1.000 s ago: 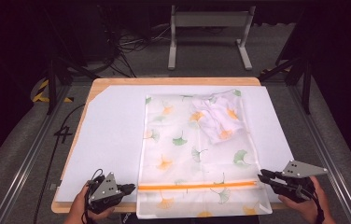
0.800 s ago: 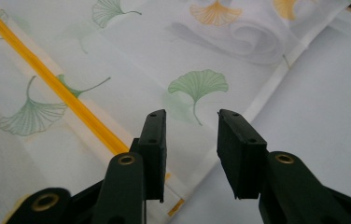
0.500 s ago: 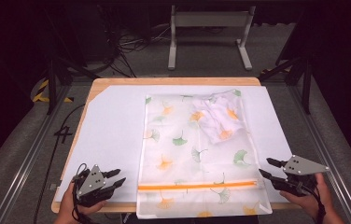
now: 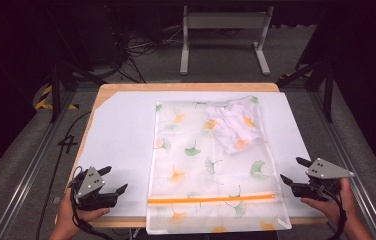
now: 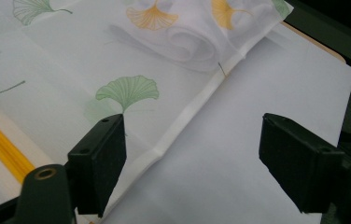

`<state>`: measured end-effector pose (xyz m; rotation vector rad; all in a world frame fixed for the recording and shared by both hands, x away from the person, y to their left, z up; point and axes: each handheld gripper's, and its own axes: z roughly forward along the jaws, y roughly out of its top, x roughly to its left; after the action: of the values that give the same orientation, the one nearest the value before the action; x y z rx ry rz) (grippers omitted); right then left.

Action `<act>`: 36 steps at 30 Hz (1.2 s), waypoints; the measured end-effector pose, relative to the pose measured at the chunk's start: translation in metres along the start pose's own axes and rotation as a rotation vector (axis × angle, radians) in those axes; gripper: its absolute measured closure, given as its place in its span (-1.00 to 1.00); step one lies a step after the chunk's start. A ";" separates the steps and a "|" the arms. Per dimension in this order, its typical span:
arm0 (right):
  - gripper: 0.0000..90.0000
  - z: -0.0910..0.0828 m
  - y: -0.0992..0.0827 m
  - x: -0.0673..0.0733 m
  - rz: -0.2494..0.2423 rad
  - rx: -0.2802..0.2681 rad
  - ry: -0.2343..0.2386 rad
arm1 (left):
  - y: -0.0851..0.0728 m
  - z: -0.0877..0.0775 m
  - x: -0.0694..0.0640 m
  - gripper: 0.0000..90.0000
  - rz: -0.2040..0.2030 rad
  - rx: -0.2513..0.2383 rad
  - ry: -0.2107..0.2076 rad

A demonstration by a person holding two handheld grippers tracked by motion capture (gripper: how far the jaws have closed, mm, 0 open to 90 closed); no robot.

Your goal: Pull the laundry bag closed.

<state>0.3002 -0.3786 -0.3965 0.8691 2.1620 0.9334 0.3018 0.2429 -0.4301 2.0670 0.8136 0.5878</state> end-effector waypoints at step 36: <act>-0.77 -0.006 -0.043 -0.014 0.196 -0.067 -0.183 | -0.029 -0.012 0.029 -0.89 -0.191 -0.123 0.075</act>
<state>0.2904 -0.4138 -0.4231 1.1032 1.9056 0.9749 0.3042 0.2826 -0.4439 1.8412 0.9813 0.5971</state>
